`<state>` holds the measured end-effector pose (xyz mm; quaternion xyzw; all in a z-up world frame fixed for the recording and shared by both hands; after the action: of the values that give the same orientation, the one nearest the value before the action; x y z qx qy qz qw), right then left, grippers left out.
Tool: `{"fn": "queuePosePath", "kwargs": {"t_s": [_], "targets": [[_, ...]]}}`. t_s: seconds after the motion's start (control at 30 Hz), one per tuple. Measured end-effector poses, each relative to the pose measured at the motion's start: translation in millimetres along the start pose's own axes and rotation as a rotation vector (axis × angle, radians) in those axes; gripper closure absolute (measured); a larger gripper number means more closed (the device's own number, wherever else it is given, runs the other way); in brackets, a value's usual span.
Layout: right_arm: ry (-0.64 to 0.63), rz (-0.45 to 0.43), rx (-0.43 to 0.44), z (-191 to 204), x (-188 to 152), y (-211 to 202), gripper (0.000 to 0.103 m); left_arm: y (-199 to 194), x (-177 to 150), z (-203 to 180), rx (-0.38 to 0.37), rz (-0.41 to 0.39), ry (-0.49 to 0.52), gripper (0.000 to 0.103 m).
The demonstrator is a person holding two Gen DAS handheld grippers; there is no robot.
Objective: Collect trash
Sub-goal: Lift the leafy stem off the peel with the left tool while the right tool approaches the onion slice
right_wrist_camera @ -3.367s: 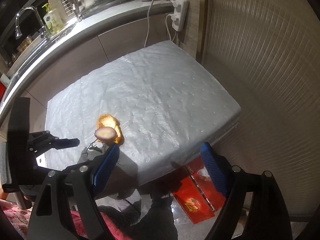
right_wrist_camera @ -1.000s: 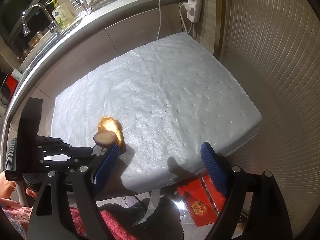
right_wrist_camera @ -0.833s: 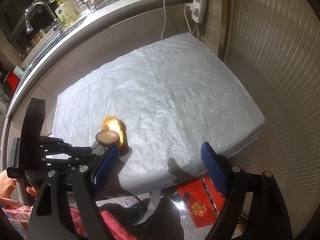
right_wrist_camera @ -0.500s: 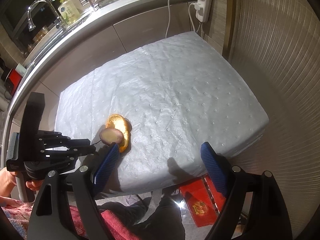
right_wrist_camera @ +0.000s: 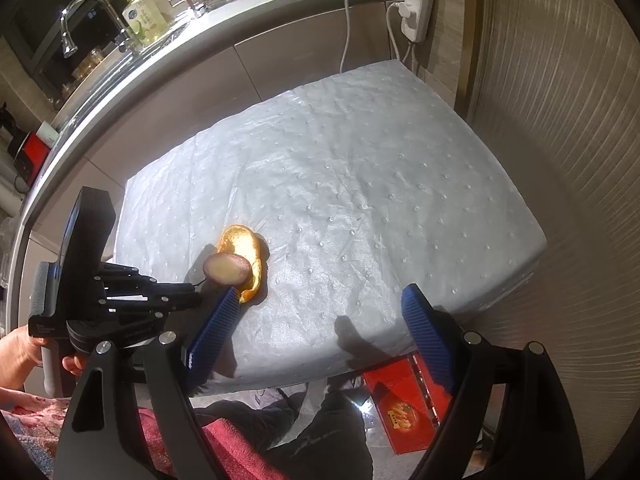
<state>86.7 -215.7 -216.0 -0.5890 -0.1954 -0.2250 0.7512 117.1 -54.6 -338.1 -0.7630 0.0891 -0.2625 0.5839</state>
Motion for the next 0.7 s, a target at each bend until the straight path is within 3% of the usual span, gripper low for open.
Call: {"fn": "queuePosePath", "kwargs": {"t_s": [0.47, 0.7], "targets": [[-0.164, 0.021, 0.132, 48, 2, 19, 0.02, -50, 11, 7, -0.038, -0.122, -0.024, 0.1], [-0.276, 0.059, 0.207, 80, -5, 39, 0.025, -79, 20, 17, -0.005, -0.187, -0.066, 0.1]]}}
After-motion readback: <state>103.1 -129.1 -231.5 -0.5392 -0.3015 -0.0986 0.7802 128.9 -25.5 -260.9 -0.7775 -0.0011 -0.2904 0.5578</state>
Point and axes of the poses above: each gripper's, at about its wrist camera, not at the fingertips, and y roughly the way its jaws point, z to its left, x to its top, the point moved 7 cm from there along y, roughly the way its jaws point, and after that the axes turned 10 degrees about -z, right-handed, at the moved point
